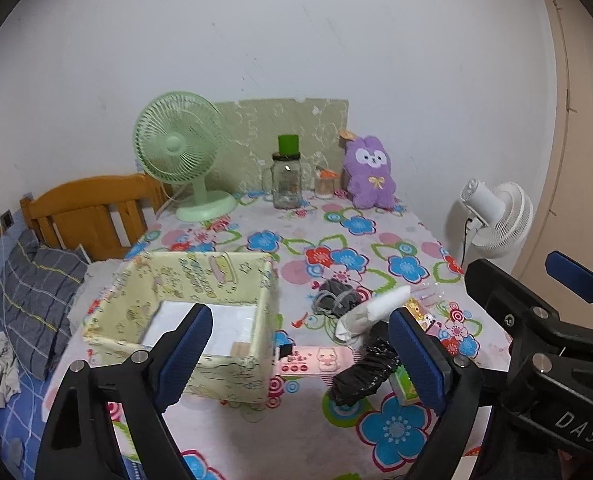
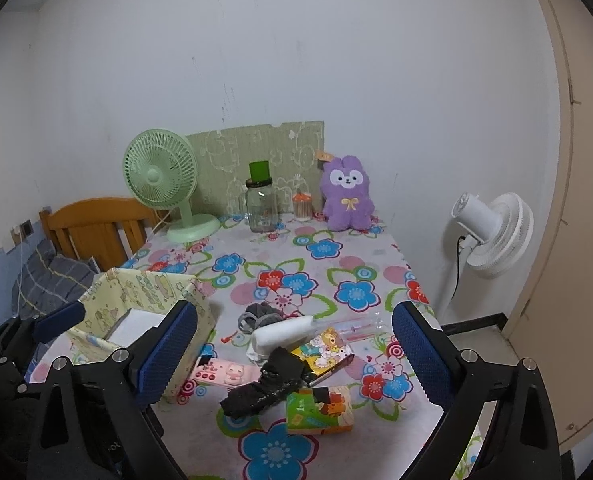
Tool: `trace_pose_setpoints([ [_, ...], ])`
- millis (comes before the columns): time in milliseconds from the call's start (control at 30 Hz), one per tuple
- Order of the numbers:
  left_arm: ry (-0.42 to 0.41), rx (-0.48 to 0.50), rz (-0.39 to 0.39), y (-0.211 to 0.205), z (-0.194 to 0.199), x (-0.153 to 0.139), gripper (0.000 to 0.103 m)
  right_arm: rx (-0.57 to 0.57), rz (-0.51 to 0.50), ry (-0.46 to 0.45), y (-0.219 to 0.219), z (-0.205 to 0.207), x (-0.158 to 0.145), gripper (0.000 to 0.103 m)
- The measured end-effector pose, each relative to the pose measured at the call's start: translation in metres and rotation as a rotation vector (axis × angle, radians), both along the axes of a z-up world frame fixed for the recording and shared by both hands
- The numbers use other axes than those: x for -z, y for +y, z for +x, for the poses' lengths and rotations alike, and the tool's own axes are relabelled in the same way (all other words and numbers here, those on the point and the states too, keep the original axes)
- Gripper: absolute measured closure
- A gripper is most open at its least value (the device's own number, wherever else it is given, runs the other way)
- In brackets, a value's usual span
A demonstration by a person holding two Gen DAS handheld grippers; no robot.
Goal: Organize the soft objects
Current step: 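Move left tool to the black folded item while right tool reaches the yellow cartoon pack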
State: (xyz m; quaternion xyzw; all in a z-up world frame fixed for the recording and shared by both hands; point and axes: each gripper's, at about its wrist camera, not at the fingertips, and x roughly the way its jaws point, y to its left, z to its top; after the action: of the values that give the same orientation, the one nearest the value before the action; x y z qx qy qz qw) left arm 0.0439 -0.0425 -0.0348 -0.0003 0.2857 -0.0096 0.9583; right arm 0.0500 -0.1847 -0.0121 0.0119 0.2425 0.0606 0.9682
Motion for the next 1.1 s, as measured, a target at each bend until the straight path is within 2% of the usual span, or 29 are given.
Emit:
trace_pose_setpoints([
  [300, 0.071, 0.043, -0.005, -0.019, 0.026, 0.026, 0.017, -0.012, -0.004, 0.071, -0.01, 0.026, 0.026, 0.007],
  [867, 0.168, 0.145, 0.002, -0.058, 0.054, 0.063, 0.018, -0.008, 0.022, 0.184, -0.032, 0.059, 0.069, 0.013],
  [1100, 0.217, 0.175, -0.003, -0.07, 0.067, 0.081, 0.026, 0.01, 0.022, 0.218, -0.04, 0.067, 0.085, 0.013],
])
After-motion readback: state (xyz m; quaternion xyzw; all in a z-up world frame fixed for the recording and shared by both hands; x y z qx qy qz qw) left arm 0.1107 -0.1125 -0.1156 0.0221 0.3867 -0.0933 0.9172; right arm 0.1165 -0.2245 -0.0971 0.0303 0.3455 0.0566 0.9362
